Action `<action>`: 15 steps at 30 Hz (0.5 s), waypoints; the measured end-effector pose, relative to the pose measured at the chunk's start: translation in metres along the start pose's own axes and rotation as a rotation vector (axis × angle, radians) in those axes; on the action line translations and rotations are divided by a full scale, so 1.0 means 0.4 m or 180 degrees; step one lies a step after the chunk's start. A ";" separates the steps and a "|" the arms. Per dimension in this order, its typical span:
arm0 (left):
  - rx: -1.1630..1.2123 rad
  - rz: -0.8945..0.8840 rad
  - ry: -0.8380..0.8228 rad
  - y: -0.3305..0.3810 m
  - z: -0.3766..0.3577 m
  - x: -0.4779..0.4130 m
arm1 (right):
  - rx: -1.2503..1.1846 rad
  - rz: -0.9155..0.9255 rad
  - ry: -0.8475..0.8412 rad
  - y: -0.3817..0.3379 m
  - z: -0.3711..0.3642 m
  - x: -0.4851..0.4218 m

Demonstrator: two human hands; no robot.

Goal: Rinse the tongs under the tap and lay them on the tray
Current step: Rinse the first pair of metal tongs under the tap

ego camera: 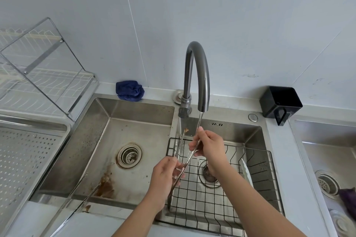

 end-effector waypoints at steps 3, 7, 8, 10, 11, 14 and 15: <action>0.0109 0.0047 0.0071 -0.002 0.000 -0.006 | -0.0641 -0.0143 -0.0454 0.005 -0.028 0.009; 0.0253 0.0138 0.0101 -0.001 0.001 -0.017 | -0.1249 -0.0440 -0.0908 0.013 -0.052 0.025; 0.0253 0.0147 0.0080 -0.002 -0.001 -0.018 | -0.1276 -0.0565 -0.0900 0.015 -0.054 0.023; 0.0279 0.0159 0.0047 -0.004 -0.009 -0.017 | -0.1470 -0.0701 -0.0916 0.017 -0.054 0.023; 0.0319 0.0172 0.0053 -0.003 -0.014 -0.018 | -0.1614 -0.0682 -0.0975 0.013 -0.054 0.024; 0.0440 0.0202 0.0057 0.002 -0.022 -0.024 | -0.1909 -0.0428 -0.1100 -0.001 -0.049 0.026; 0.0437 0.0206 0.0046 0.004 -0.024 -0.025 | -0.1870 -0.0356 -0.1072 -0.004 -0.047 0.027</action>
Point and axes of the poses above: each hand's wrist, its own x-axis away from the middle knuckle, its own z-axis out of the back of the hand, y = z × x, the point moved 6 cm from there along -x, towards the middle knuckle, and after that the axes turned 13 degrees about x, right-handed, at the moved point
